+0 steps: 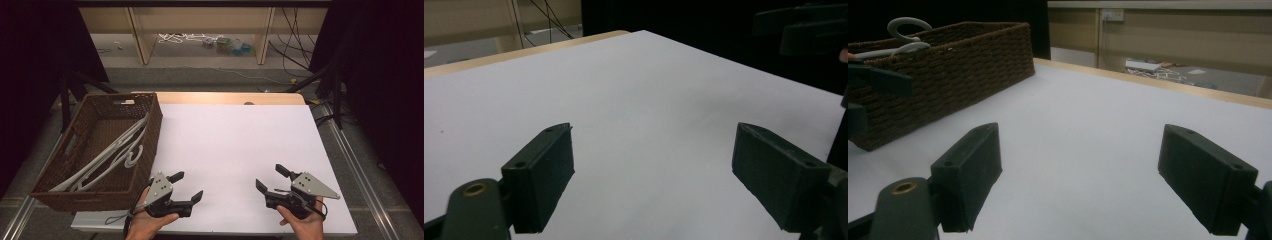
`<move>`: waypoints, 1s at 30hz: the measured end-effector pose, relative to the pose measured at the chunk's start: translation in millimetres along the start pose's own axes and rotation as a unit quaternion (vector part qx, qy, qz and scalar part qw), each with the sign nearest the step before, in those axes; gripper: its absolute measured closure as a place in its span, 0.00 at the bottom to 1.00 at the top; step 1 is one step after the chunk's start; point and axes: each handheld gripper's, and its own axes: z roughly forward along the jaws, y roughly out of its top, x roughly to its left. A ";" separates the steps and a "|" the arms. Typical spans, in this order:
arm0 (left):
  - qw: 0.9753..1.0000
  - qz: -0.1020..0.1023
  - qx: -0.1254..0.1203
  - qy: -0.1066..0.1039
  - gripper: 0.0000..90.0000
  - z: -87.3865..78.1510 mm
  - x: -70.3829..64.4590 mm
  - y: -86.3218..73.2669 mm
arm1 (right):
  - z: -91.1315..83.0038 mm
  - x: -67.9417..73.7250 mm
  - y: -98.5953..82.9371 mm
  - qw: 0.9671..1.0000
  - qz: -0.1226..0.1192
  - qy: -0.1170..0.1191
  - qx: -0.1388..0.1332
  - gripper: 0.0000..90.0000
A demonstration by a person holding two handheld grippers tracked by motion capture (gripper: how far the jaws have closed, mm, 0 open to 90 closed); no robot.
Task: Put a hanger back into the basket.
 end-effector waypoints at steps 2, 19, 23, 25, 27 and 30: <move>1.000 -0.019 -0.003 0.001 0.19 -1.3 1.6 -2.2 | -0.9 0.2 0.5 1.000 0.001 0.002 -0.005 0.20; 0.999 0.006 -0.033 0.033 0.19 -22.5 21.2 -0.5 | -6.8 4.7 0.6 1.000 0.005 0.004 -0.014 0.18; 0.999 0.004 -0.040 0.031 0.19 -25.3 22.1 1.3 | -6.2 4.4 0.3 1.000 0.005 0.007 -0.018 0.18; 0.999 -0.006 -0.043 0.027 0.18 -25.8 23.5 1.6 | -7.6 4.8 0.9 1.000 0.002 0.008 -0.004 0.18; 0.999 -0.007 -0.041 0.032 0.18 -26.2 23.6 1.1 | -6.9 5.8 0.9 1.000 0.002 0.009 -0.006 0.17; 0.998 -0.008 -0.047 0.032 0.18 -27.3 26.9 2.0 | -6.0 6.2 0.9 1.000 0.000 0.016 -0.011 0.17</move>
